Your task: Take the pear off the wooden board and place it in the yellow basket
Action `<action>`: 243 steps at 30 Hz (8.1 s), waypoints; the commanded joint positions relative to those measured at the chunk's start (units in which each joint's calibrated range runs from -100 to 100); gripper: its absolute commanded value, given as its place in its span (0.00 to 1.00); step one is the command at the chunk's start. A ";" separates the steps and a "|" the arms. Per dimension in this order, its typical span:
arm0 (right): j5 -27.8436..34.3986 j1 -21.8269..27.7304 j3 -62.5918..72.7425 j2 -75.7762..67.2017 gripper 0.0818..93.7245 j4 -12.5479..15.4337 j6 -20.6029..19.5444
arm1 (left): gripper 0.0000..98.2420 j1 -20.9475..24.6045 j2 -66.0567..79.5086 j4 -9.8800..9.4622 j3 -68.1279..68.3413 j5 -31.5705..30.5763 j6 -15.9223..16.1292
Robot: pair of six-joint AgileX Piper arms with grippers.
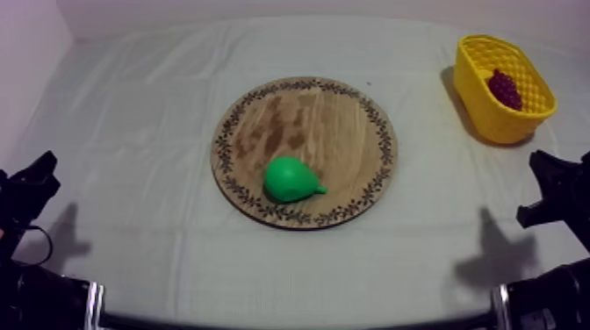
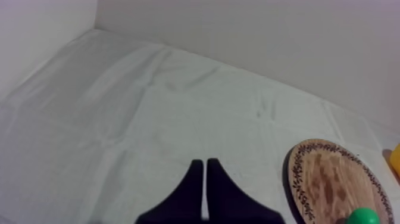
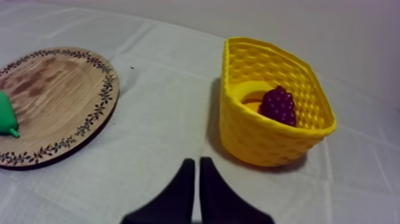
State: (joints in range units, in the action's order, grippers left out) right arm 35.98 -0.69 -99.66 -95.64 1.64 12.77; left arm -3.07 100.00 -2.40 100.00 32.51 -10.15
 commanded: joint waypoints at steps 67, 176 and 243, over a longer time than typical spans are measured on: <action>59.74 -39.68 102.32 98.30 0.00 -8.74 -1.33 | 0.00 -0.01 0.00 -0.02 0.00 -0.01 0.01; 41.11 -20.44 110.53 112.94 0.36 -11.36 0.14 | 0.00 -0.01 0.00 -0.02 0.00 -0.01 0.01; 1.34 6.02 56.31 84.11 0.72 -14.08 -7.61 | 0.00 -0.01 0.00 -0.02 0.00 -0.01 0.01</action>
State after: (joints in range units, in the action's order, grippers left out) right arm 40.30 5.48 -35.48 -4.43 -12.73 4.94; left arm -3.07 100.00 -2.40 100.00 32.51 -10.15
